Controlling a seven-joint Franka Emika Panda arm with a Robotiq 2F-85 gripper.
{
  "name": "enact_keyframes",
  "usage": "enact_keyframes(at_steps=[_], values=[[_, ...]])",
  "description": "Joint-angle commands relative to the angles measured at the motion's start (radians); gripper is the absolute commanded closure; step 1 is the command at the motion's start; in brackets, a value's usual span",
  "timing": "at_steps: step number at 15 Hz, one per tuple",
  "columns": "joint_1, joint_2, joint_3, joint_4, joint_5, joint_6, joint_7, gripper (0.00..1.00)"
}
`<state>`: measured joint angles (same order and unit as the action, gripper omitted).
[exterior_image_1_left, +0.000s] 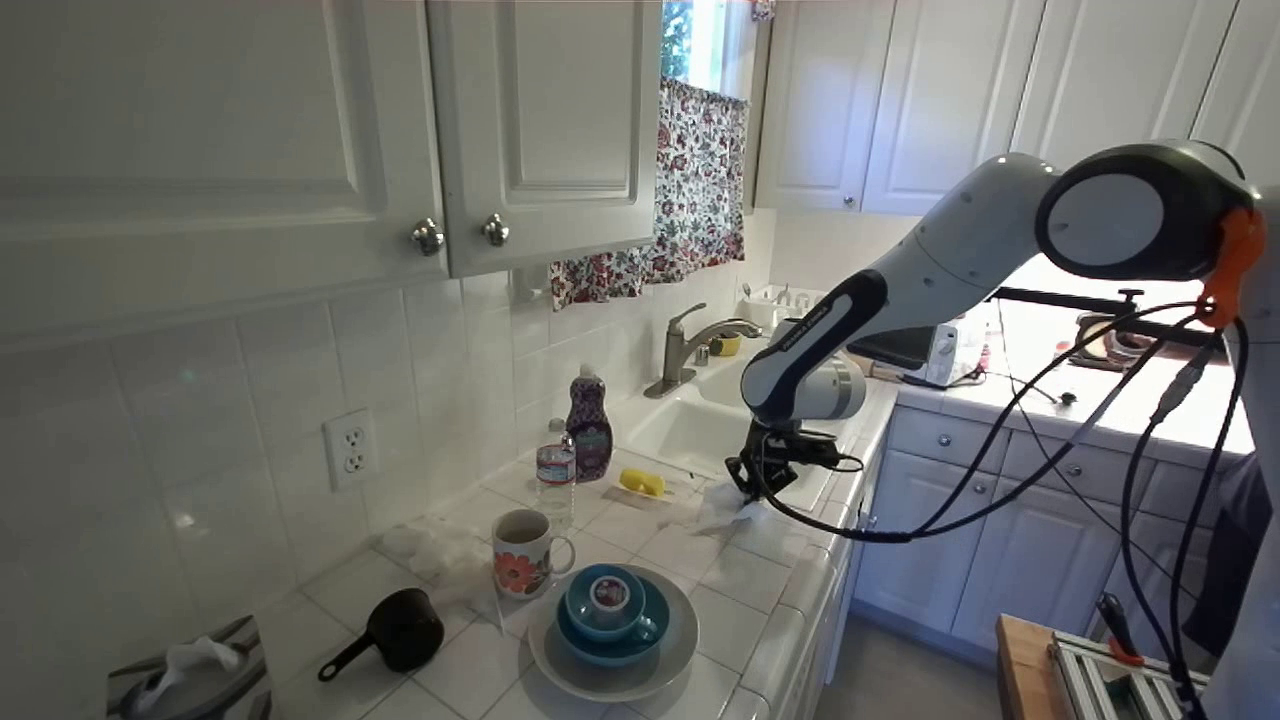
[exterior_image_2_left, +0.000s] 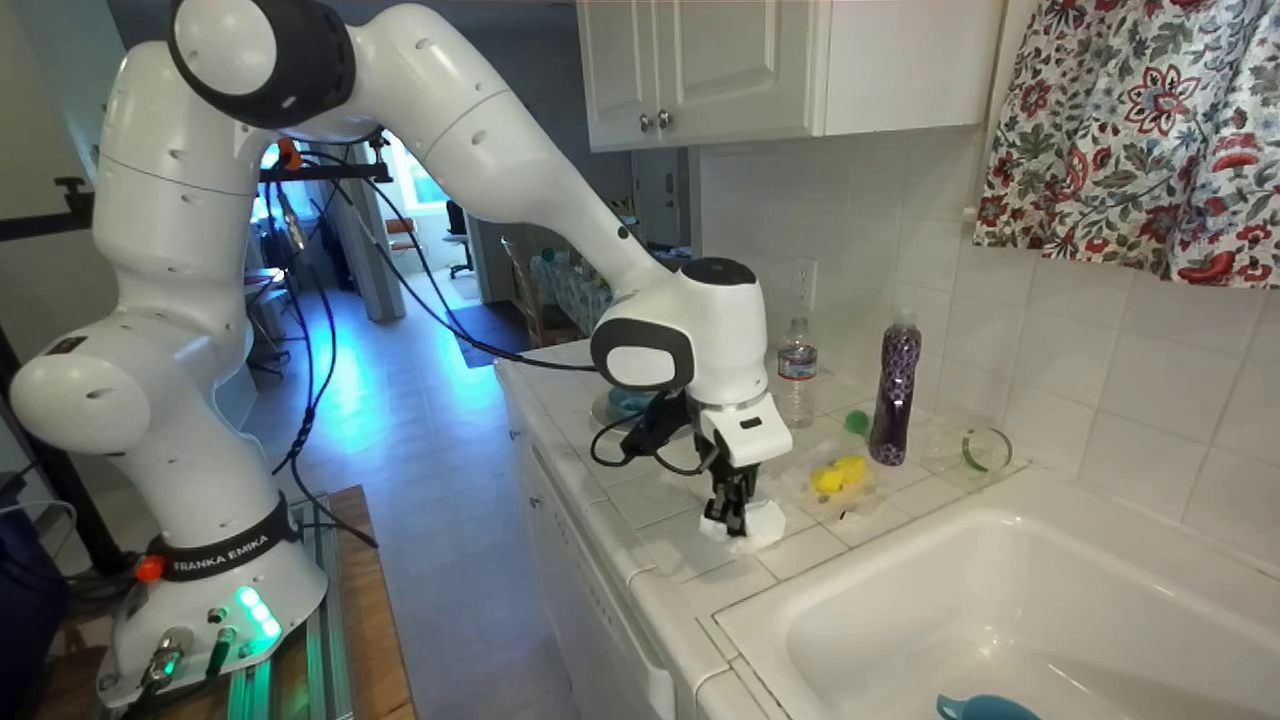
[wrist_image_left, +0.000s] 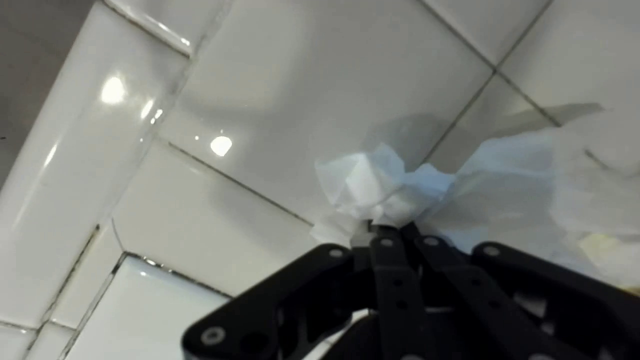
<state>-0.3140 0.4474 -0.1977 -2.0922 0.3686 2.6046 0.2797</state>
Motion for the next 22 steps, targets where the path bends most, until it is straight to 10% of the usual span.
enact_keyframes(at_steps=[1,22], values=[[-0.015,0.023,-0.007,0.038,0.05,0.006,0.042,0.99],[0.152,0.088,0.19,0.111,-0.032,-0.138,-0.196,0.99]])
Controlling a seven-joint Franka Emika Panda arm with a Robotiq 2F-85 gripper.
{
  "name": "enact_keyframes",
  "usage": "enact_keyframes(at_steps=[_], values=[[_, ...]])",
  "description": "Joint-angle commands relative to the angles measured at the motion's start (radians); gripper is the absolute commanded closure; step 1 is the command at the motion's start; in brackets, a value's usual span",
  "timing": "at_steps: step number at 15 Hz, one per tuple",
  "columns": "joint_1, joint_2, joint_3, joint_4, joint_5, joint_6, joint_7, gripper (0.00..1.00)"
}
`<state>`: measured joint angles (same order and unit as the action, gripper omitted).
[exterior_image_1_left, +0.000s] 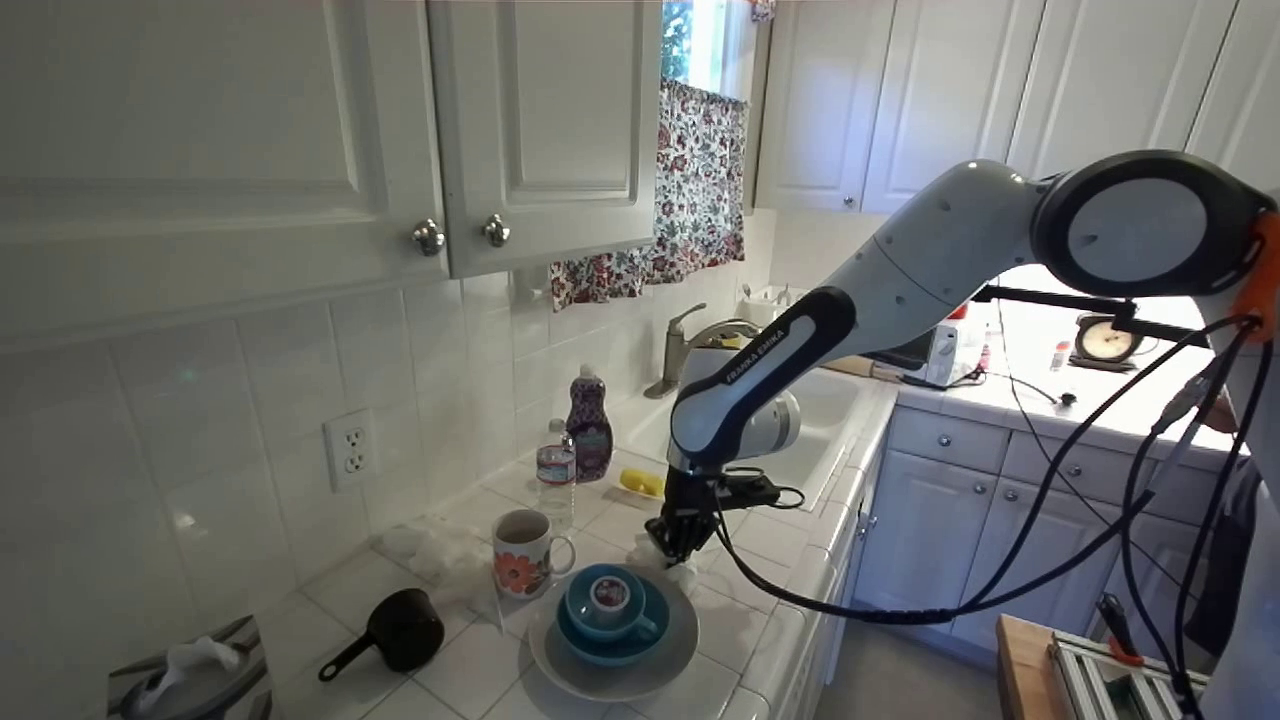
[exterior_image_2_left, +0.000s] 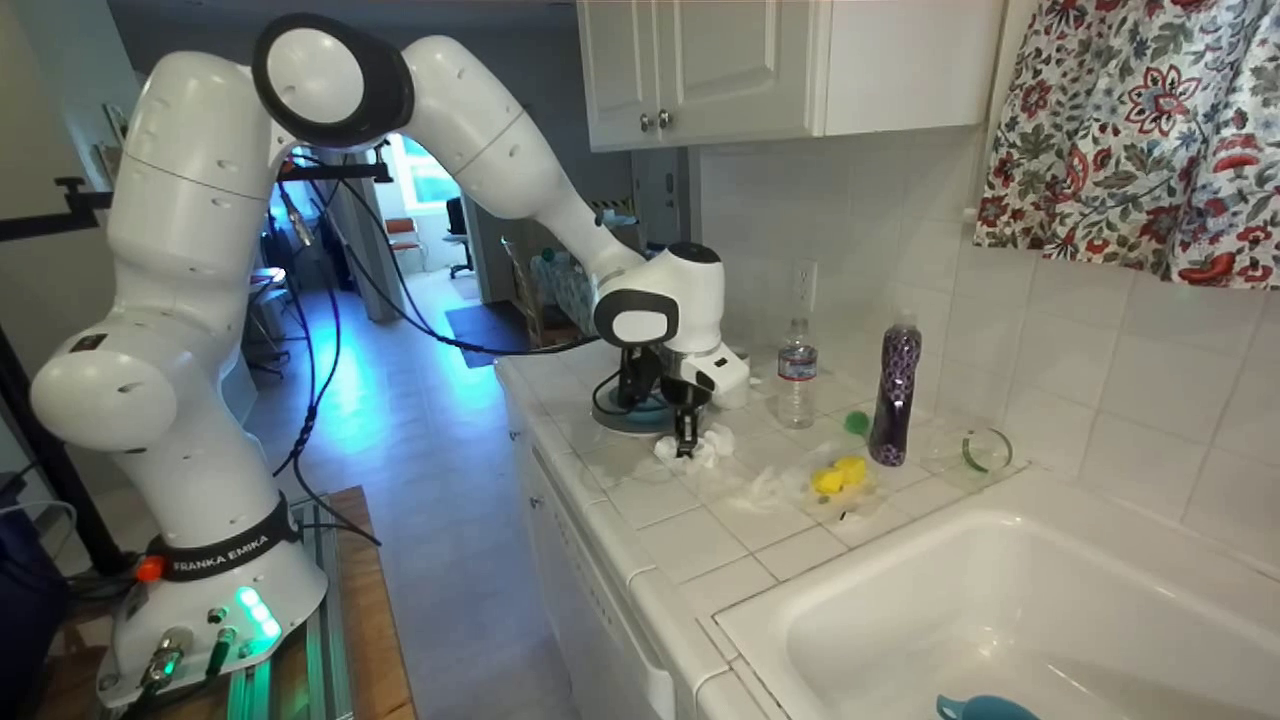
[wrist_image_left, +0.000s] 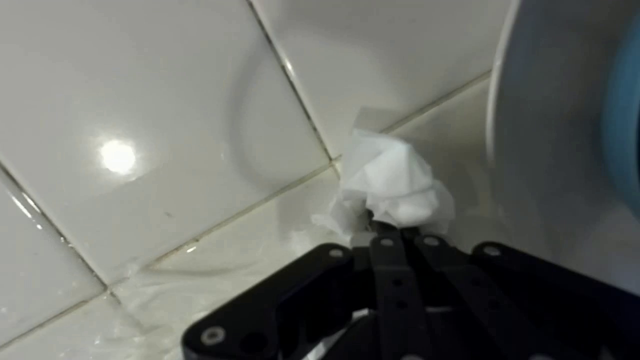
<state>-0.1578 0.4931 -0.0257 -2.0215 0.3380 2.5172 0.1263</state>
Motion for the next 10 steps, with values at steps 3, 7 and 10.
enact_keyframes(at_steps=[3,7,10], values=[[-0.011,0.038,0.014,0.044,0.002,-0.077,-0.066,0.99],[-0.013,0.001,0.003,0.01,-0.004,-0.064,-0.084,0.68],[-0.015,-0.019,-0.003,-0.008,-0.006,-0.055,-0.086,0.49]])
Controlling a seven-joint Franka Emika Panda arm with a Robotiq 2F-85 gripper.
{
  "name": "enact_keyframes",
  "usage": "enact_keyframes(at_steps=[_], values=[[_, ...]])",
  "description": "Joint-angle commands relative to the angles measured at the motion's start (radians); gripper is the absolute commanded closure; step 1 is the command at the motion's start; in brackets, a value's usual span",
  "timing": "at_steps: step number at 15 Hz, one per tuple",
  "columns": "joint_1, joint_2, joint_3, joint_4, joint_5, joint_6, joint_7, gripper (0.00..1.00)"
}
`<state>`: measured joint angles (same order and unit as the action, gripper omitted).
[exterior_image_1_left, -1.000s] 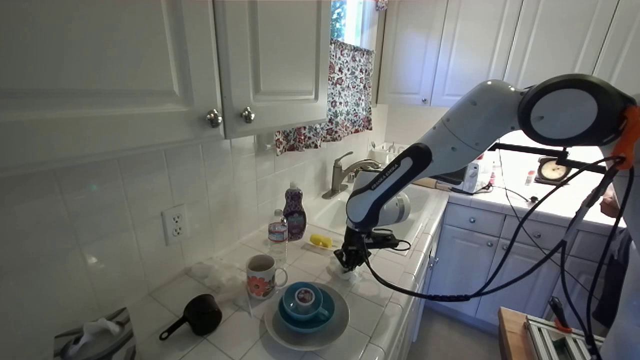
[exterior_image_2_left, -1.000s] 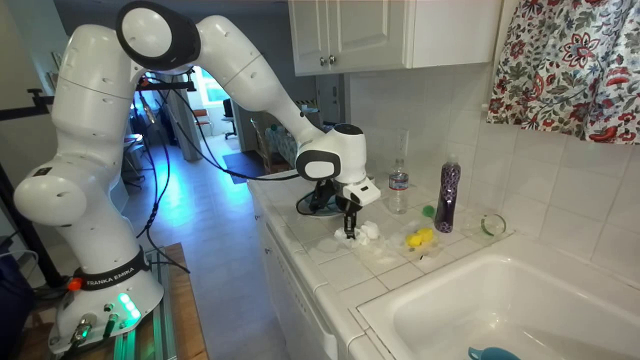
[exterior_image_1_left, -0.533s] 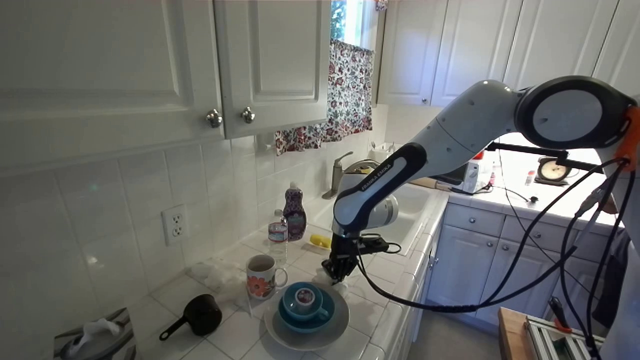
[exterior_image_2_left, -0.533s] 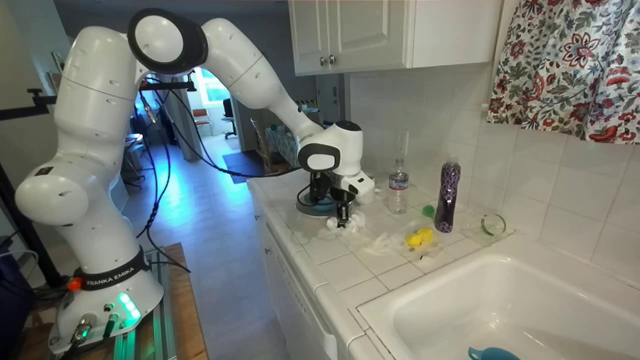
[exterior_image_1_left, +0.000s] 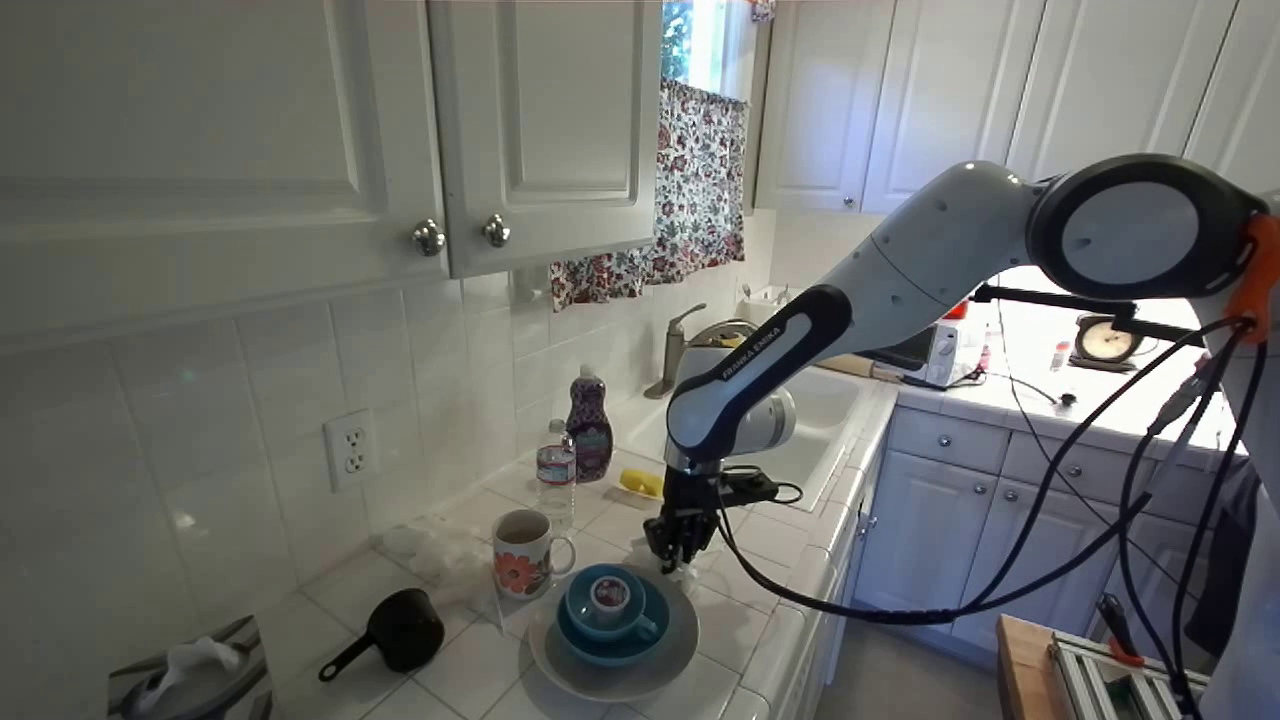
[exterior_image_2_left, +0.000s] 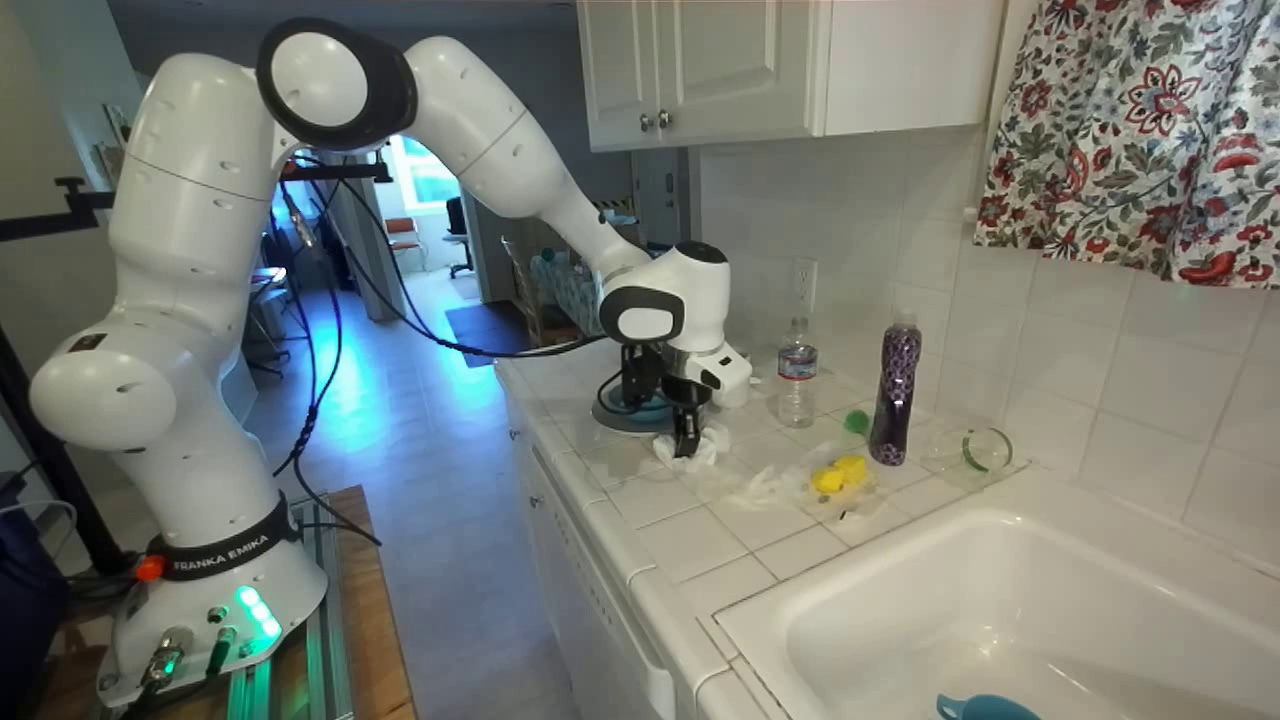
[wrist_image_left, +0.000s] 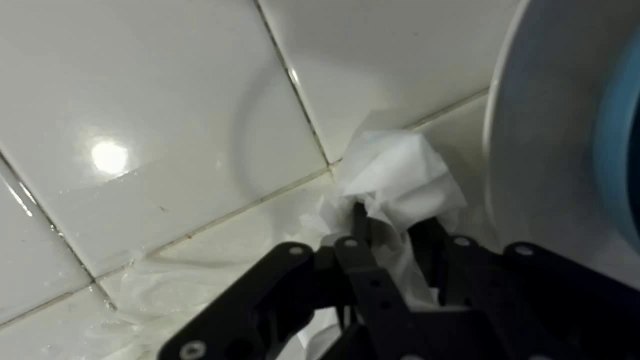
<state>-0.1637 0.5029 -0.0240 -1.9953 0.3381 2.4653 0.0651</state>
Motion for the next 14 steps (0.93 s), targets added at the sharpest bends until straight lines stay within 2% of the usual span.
enact_keyframes(at_steps=[1,6,7,8,9,12,14], values=[[-0.009,-0.035,-0.007,-0.041,-0.006,-0.001,-0.024,0.41],[-0.01,-0.08,-0.027,-0.068,-0.009,0.018,-0.017,0.06],[-0.009,-0.089,-0.032,-0.07,-0.01,0.023,-0.013,0.31],[-0.008,-0.097,-0.035,-0.071,-0.01,0.029,-0.012,0.44],[-0.007,-0.106,-0.038,-0.074,-0.011,0.033,-0.011,0.45],[-0.004,-0.126,-0.047,-0.08,-0.016,0.039,-0.005,0.22],[-0.001,-0.131,-0.054,-0.079,-0.022,0.039,0.001,0.14]])
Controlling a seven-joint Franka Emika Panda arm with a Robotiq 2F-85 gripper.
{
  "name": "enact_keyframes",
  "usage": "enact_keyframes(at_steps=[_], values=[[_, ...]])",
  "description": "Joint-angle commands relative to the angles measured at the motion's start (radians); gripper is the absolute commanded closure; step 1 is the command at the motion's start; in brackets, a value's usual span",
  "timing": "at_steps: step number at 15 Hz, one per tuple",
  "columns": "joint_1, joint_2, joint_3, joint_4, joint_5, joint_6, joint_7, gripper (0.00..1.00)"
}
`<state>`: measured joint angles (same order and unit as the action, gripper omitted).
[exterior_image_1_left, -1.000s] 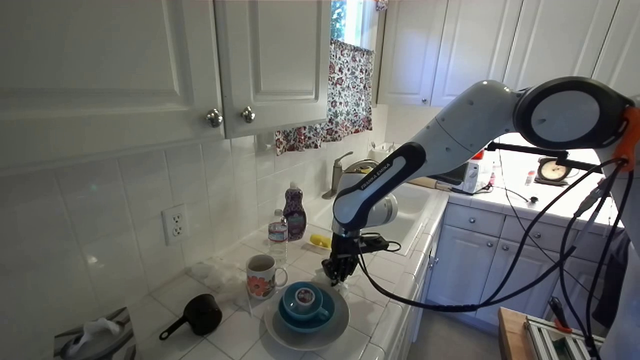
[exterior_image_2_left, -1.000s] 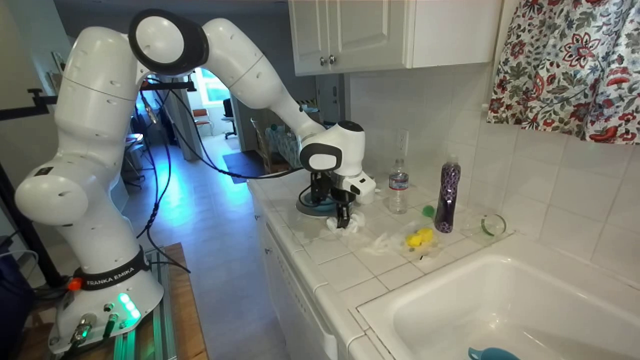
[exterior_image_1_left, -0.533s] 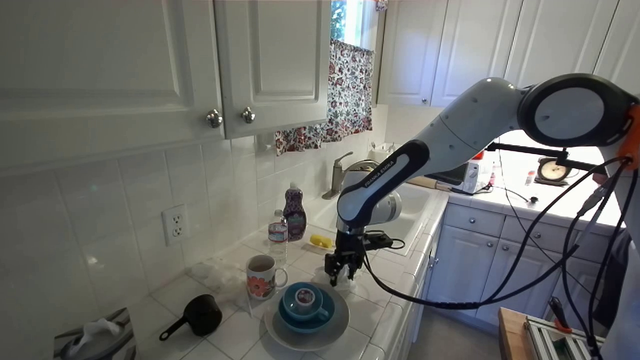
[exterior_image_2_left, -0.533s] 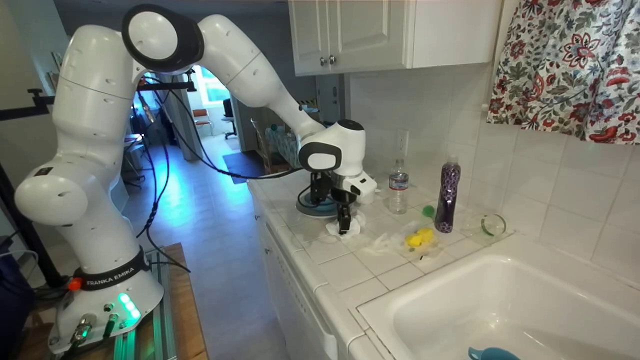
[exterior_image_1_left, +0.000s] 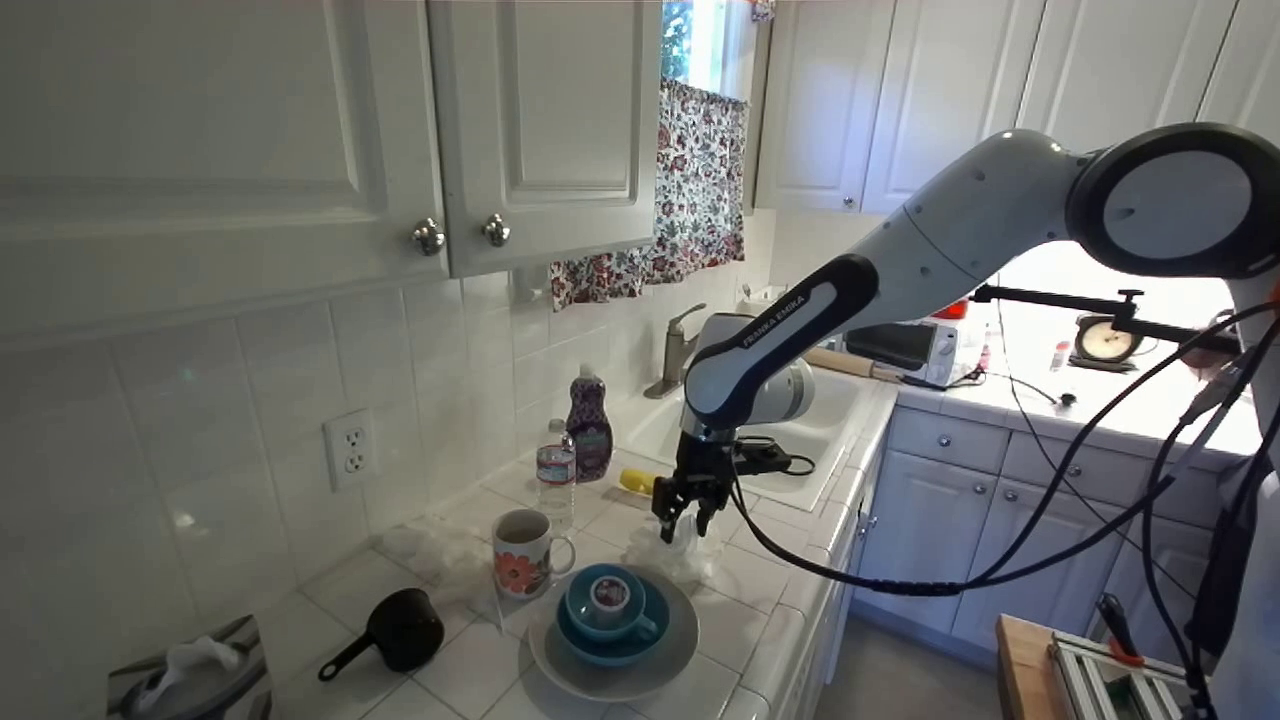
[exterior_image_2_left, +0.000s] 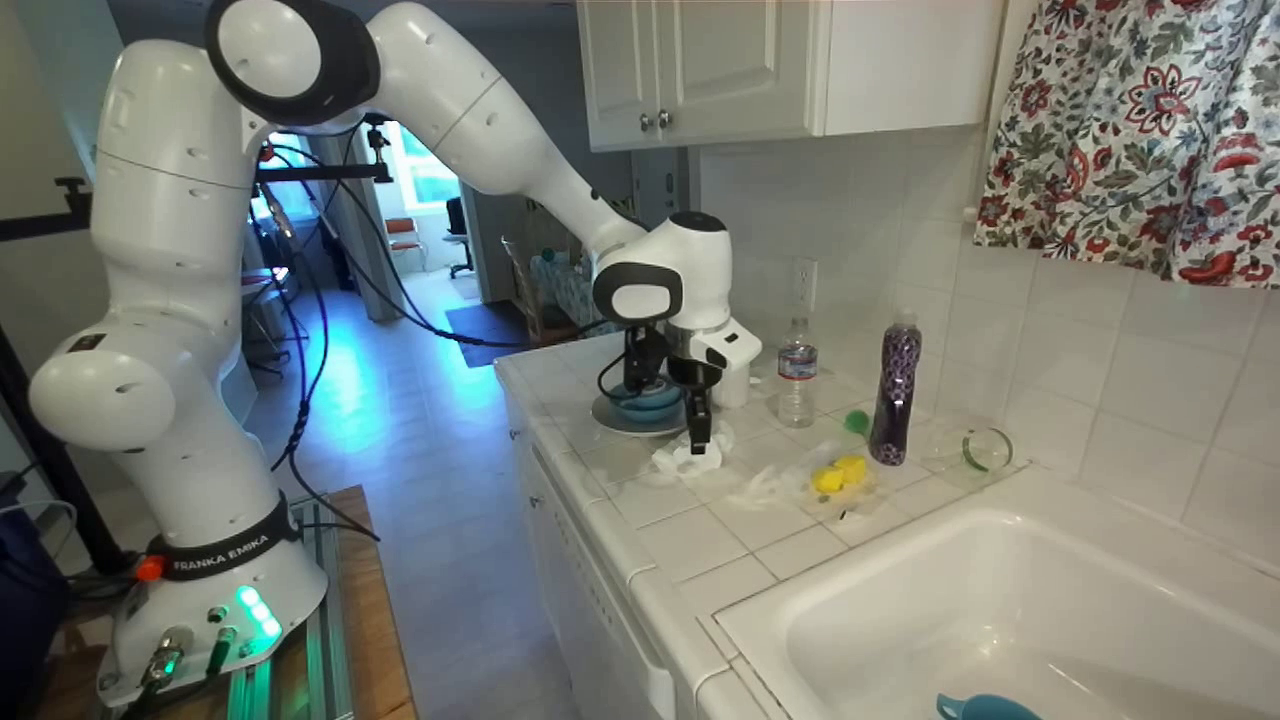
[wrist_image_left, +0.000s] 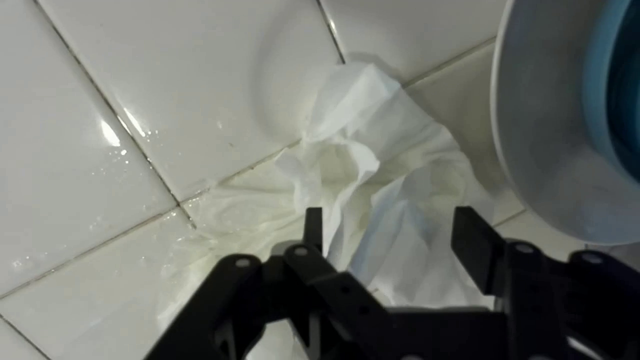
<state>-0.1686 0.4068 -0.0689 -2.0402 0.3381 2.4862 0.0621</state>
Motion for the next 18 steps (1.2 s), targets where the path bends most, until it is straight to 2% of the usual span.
enact_keyframes(at_steps=[1,2,4,7,8,10,11,12,13,14,18], values=[[0.003,-0.028,-0.011,-0.024,-0.023,0.013,0.006,0.11],[0.002,-0.019,-0.011,-0.015,-0.022,0.01,0.005,0.04],[0.003,0.009,-0.01,0.014,-0.022,0.004,0.01,0.04],[0.005,0.039,-0.007,0.044,-0.021,-0.002,0.013,0.25],[0.007,0.049,-0.008,0.054,-0.023,-0.001,0.017,0.24],[0.009,0.074,-0.008,0.081,-0.025,-0.006,0.025,0.31],[0.008,0.087,-0.007,0.095,-0.023,-0.008,0.026,0.29],[0.008,0.1,-0.007,0.11,-0.023,-0.01,0.029,0.32],[0.007,0.114,-0.007,0.125,-0.023,-0.012,0.031,0.4],[0.007,0.127,-0.006,0.14,-0.023,-0.014,0.033,0.57],[0.012,0.162,-0.003,0.174,-0.027,-0.013,0.037,0.87]])
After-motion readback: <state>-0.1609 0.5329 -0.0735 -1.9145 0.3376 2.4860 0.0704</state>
